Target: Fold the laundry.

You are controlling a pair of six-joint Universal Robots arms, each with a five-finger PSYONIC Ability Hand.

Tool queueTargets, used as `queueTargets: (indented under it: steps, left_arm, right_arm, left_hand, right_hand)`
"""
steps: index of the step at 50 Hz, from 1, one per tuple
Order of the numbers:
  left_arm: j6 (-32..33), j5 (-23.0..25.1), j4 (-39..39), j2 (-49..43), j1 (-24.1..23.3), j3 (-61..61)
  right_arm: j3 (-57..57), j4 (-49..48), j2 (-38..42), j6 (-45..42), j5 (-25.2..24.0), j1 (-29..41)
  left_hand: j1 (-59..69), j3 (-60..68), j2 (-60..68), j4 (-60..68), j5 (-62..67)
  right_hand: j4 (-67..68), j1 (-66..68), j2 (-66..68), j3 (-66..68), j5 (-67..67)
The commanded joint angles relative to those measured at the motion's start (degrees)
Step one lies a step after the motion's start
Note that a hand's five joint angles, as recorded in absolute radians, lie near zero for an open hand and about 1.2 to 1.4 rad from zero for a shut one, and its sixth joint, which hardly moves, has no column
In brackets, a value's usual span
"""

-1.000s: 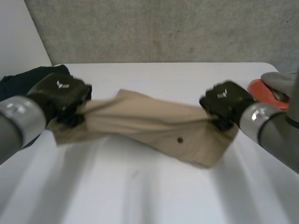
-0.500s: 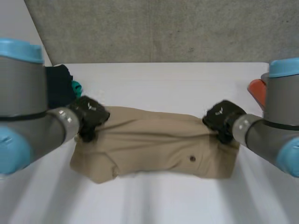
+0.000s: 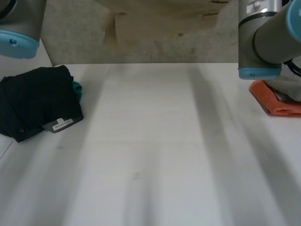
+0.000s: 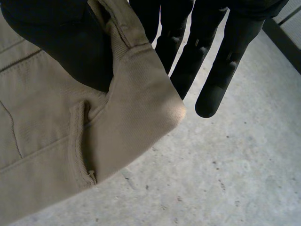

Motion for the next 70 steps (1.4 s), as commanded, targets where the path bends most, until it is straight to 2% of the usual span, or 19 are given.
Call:
queueTargets:
  steps: [1,6,13,19,24,33,37,41,45,49,58,65,70]
  left_arm:
    - [-1.2,0.1,0.1,-0.1,0.1,-11.9]
    - [-0.9,0.1,1.3,-2.3,0.2,-23.3]
    - [1.5,-0.1,2.9,-7.5,-0.7,-32.2]
    - [6.3,-0.2,-1.3,-7.6,-1.8,-38.4]
    - [9.7,-0.3,-10.5,-2.3,-3.1,-44.5]
    - [14.0,0.0,-30.4,12.2,-7.0,-61.3]
    - [17.2,0.5,-35.6,17.4,-8.7,-68.0]
    - [19.7,1.3,-36.0,20.5,-8.9,-71.3]
    - [20.6,0.9,-34.3,20.3,-7.5,-69.5]
    - [20.2,0.8,-32.1,18.2,-6.0,-64.6]
    - [15.0,1.2,-24.0,7.2,-4.1,-45.8]
    - [11.2,-1.5,-26.0,-6.9,-4.1,-25.7]
    - [10.6,-5.7,-32.0,-15.9,-4.4,-13.7]
  right_arm:
    - [5.1,0.4,2.0,0.6,-1.3,0.1]
    - [10.8,0.8,5.8,0.8,-2.2,-0.3]
    - [18.3,2.2,11.5,0.1,-2.6,-1.1]
    - [24.9,7.5,12.3,-2.1,-2.6,-1.4]
    - [30.6,16.7,6.6,-4.3,-2.4,-1.3]
    - [44.3,43.8,-11.8,-13.7,-3.3,-2.5]
    - [49.9,53.4,-17.3,-20.0,-5.5,-4.2]
    - [52.3,55.1,-19.9,-24.9,-8.8,-5.6]
    - [52.5,52.4,-19.7,-24.3,-10.1,-5.1]
    - [49.3,48.0,-17.0,-21.3,-9.3,-3.7]
    - [36.1,35.6,-5.3,-11.6,-3.2,-1.6]
    - [23.7,28.0,5.5,-7.9,-0.7,-0.8]
    - [16.8,24.5,12.5,-8.7,-1.1,-0.6]
  left_hand:
    - [13.8,11.8,11.5,11.2,12.3]
    - [13.8,11.8,11.5,11.2,12.3]
    - [13.8,11.8,11.5,11.2,12.3]
    - [13.8,11.8,11.5,11.2,12.3]
    - [13.8,11.8,11.5,11.2,12.3]
    - [13.8,11.8,11.5,11.2,12.3]
    - [13.8,11.8,11.5,11.2,12.3]
    - [13.8,11.8,11.5,11.2,12.3]
    - [13.8,11.8,11.5,11.2,12.3]
    - [13.8,11.8,11.5,11.2,12.3]
    - [13.8,11.8,11.5,11.2,12.3]
    - [13.8,11.8,11.5,11.2,12.3]
    - [13.8,11.8,11.5,11.2,12.3]
  right_hand:
    - [11.5,16.9,13.1,12.2,11.7]
    - [11.5,16.9,13.1,12.2,11.7]
    - [11.5,16.9,13.1,12.2,11.7]
    - [11.5,16.9,13.1,12.2,11.7]
    - [11.5,16.9,13.1,12.2,11.7]
    - [11.5,16.9,13.1,12.2,11.7]
    - [11.5,16.9,13.1,12.2,11.7]
    - [11.5,16.9,13.1,12.2,11.7]
    - [11.5,16.9,13.1,12.2,11.7]
    - [11.5,16.9,13.1,12.2,11.7]
    - [11.5,16.9,13.1,12.2,11.7]
    - [11.5,16.9,13.1,12.2,11.7]
    - [11.5,16.9,13.1,12.2,11.7]
